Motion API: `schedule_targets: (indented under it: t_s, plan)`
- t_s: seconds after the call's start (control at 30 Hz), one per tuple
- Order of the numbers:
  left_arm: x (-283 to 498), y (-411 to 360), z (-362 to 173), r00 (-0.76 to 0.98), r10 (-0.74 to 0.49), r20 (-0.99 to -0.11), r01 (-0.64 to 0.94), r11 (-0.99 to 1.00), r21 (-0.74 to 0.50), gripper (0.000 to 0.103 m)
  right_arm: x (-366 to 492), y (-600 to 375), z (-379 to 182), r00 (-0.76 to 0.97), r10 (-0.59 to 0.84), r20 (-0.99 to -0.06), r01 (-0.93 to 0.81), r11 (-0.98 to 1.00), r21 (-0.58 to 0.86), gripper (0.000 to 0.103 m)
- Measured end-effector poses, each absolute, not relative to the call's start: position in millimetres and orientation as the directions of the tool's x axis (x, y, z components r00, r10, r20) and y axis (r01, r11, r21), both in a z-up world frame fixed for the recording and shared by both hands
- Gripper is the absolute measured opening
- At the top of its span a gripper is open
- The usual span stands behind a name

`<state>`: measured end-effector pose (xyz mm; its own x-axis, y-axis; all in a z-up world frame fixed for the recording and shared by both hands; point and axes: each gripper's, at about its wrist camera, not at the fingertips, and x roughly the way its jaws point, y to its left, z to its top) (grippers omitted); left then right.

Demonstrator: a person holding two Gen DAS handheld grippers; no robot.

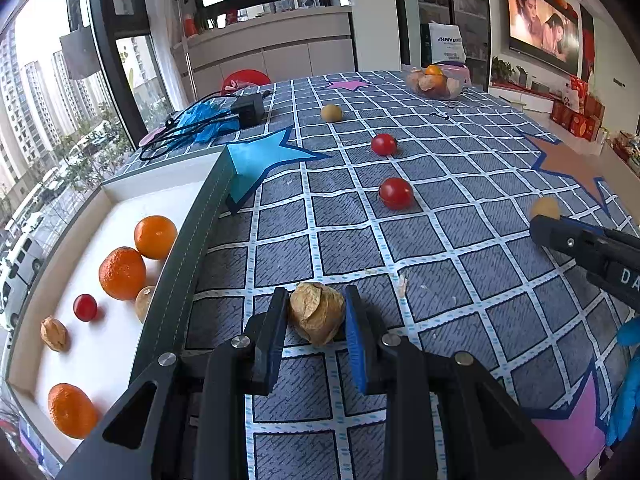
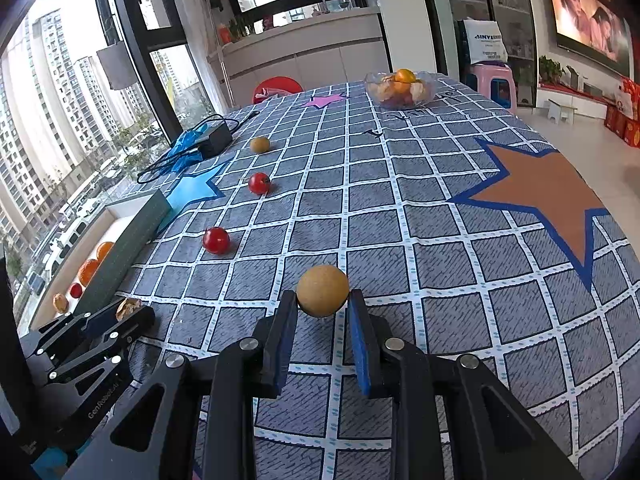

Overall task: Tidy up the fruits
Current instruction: 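Carry the husk fruit with left and the tan fruit with right over the tray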

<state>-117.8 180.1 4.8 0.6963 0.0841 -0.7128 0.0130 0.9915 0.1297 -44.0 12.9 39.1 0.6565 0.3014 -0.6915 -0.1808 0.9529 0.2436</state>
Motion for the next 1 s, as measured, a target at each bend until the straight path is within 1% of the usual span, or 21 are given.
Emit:
schedule_targets:
  t_s: [0.67, 0.8, 0.9, 1.0]
  plan:
    - [-118, 180, 6, 0.695, 0.076, -0.715, 0.014, 0.993, 0.119, 0.03, -42, 11, 37, 0.645, 0.308, -0.699, -0.174, 0.95, 0.258, 0.027]
    - [-116, 187, 7, 0.684, 0.03, -0.729, 0.028, 0.997, 0.067, 0.028, -41, 11, 37, 0.644, 0.312, -0.698, -0.176, 0.949, 0.261, 0.027]
    - [-117, 195, 11, 0.676, -0.032, -0.736, 0.044, 0.999, -0.004, 0.028, -39, 15, 38, 0.634, 0.294, -0.716, -0.175, 0.956, 0.237, 0.027]
    - [-125, 203, 23, 0.7, -0.054, -0.712, 0.045, 0.998, -0.032, 0.028, -42, 24, 47, 0.639, 0.285, -0.715, -0.193, 0.959, 0.209, 0.027]
